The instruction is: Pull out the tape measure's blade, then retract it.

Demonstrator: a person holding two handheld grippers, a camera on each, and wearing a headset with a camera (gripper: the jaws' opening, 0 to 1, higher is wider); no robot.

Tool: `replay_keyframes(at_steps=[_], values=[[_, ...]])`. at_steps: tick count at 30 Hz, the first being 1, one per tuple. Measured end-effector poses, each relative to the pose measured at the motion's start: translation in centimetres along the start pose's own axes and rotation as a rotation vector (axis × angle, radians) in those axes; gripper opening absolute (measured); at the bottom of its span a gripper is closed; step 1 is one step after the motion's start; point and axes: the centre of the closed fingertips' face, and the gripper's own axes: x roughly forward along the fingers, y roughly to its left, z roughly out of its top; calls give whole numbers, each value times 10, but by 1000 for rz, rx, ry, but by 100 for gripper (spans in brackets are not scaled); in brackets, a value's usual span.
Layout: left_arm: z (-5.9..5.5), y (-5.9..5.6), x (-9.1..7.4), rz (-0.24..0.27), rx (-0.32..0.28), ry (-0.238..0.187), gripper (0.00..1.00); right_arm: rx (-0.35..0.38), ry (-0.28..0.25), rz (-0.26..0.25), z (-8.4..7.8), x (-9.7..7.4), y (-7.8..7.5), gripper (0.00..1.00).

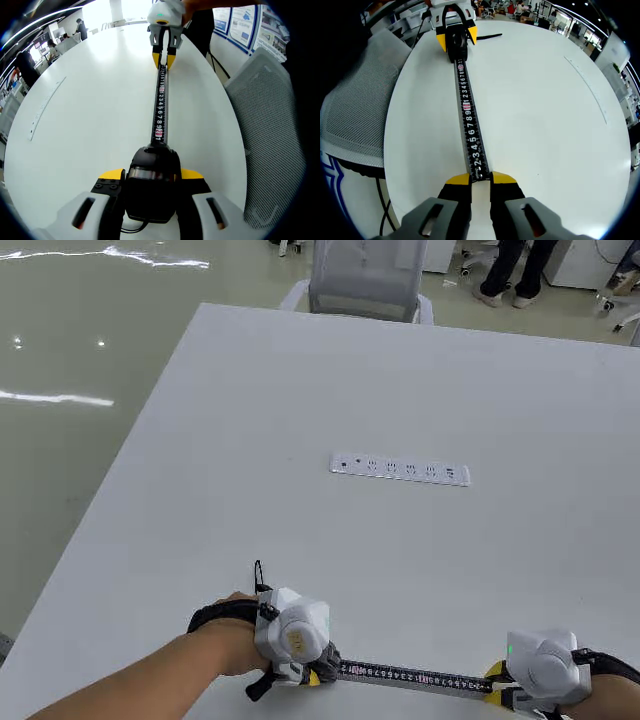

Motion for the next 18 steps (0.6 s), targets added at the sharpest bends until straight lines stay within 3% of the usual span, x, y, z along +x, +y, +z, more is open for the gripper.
replay_keyframes(at_steps=[18], values=[[-1,0,0,-4,-3,-2,36,26,-9,3,1,0,2,13]])
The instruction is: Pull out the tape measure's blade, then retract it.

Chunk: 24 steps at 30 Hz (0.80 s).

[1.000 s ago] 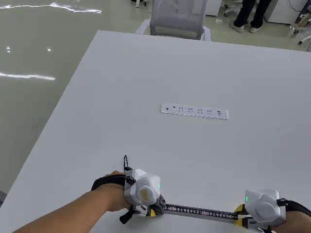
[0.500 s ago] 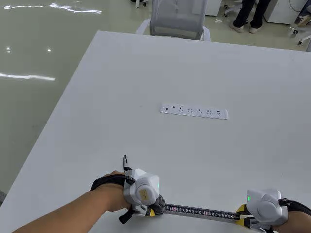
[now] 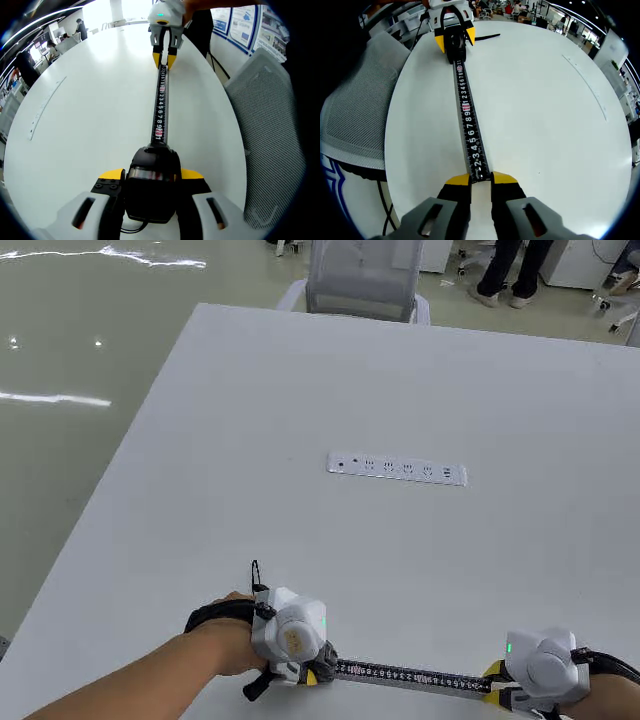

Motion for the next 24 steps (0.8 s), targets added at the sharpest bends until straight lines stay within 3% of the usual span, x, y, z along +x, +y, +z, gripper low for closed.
replay_keyframes(at_steps=[17,20,24], values=[[0,0,1,-4,4,-1,36,9,5,-24,-1,-1,0,15],[0,0,1,-3,4,-2,36,11,7,-57,-2,-2,-6,21],[0,0,1,0,3,-4,36,58,-17,-91,-5,-7,-11,37]])
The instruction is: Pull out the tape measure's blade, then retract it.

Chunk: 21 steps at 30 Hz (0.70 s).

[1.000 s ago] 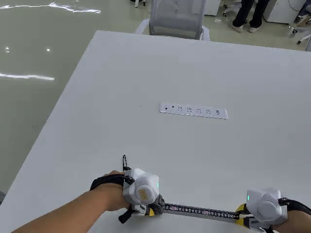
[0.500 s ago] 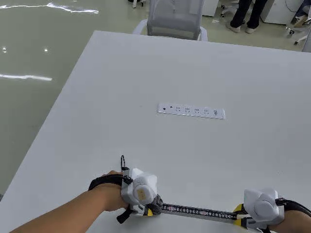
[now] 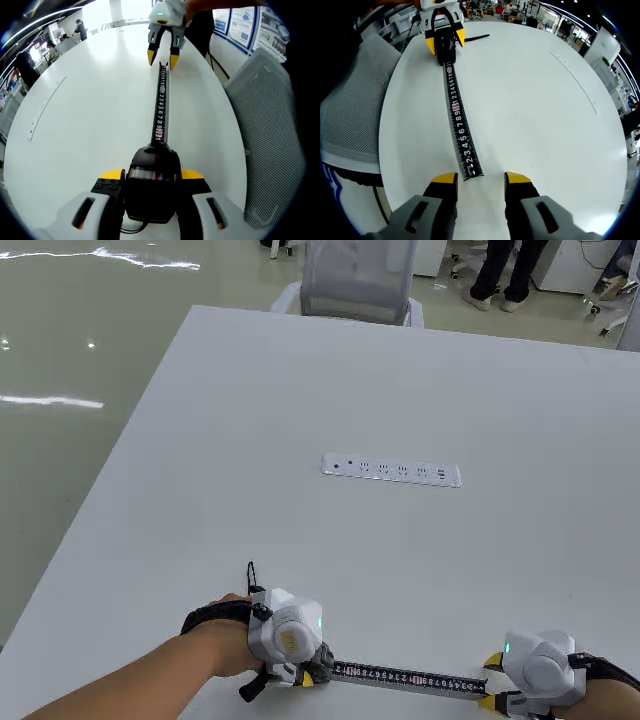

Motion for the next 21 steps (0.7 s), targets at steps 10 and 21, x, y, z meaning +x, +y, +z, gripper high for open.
replay_keyframes(at_steps=[10,21], values=[[0,0,0,0,3,-1,36,222,-114,-118,-4,-18,-15,69],[1,-1,0,4,2,0,36,374,-203,-230,-7,-32,-14,100]])
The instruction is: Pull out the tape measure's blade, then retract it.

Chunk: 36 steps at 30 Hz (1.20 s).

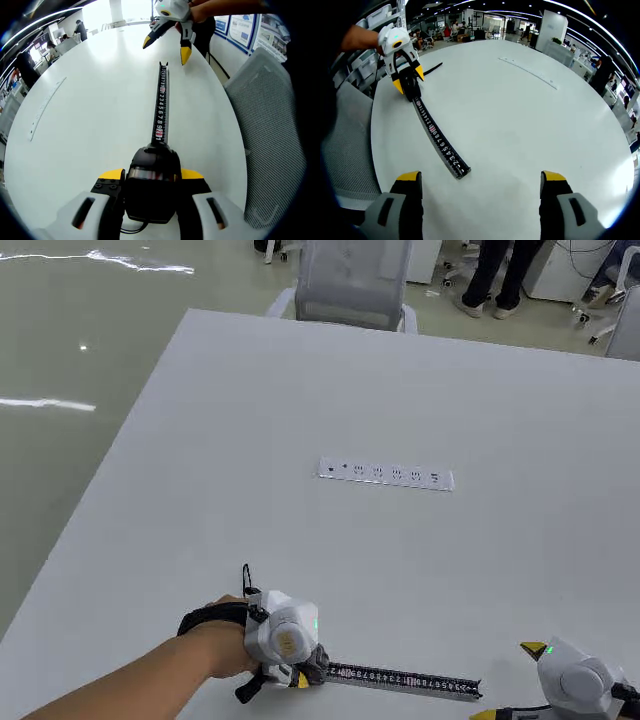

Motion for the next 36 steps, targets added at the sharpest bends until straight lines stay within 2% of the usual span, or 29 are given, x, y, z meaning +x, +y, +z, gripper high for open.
replay_keyframes(at_steps=[1,3,5,11,14,15,19,20,21,22,23,24,25,26,29,31,32,35,36], values=[[0,0,0,1,-1,-1,36,1,-11,-1,1,-2,0,100],[0,0,0,2,-1,0,36,49,-32,-21,1,-5,-1,100],[0,-1,-1,4,1,2,36,77,-44,-15,-2,-8,4,100],[-1,0,0,11,20,17,36,102,-72,-45,-6,-14,8,100],[-1,0,-1,13,34,23,36,136,-122,-93,-3,-18,3,100],[0,0,-1,24,50,18,36,162,-134,-92,-2,-20,6,100],[-3,2,-4,50,57,14,37,153,-139,-101,-5,-22,11,100],[-5,6,-6,79,46,8,40,156,-141,-100,-6,-23,13,100],[-2,11,-8,106,-4,-22,48,156,-143,-101,-6,-23,13,100],[1,6,-9,81,-97,-59,58,157,-142,-103,-7,-23,13,100],[4,3,-13,49,-165,-93,68,159,-144,-105,-8,-24,12,100],[4,9,-16,74,-168,-105,77,163,-147,-107,-8,-24,13,100],[5,13,-21,97,-165,-126,80,134,-133,-102,-10,-25,16,100],[6,14,-24,104,-184,-147,82,128,-106,-108,-14,-25,16,100],[7,18,-34,127,-274,-214,99,132,-123,-90,-12,-24,23,100],[-1,23,-45,180,-300,-243,99,119,-133,-95,-11,-25,24,100],[-5,24,-50,197,-336,-270,99,126,-132,-93,-11,-25,24,100],[-23,21,-58,212,-426,-276,99,140,-147,-91,-9,-26,25,100],[-30,20,-60,217,-440,-265,99,146,-151,-87,-8,-26,26,100]])
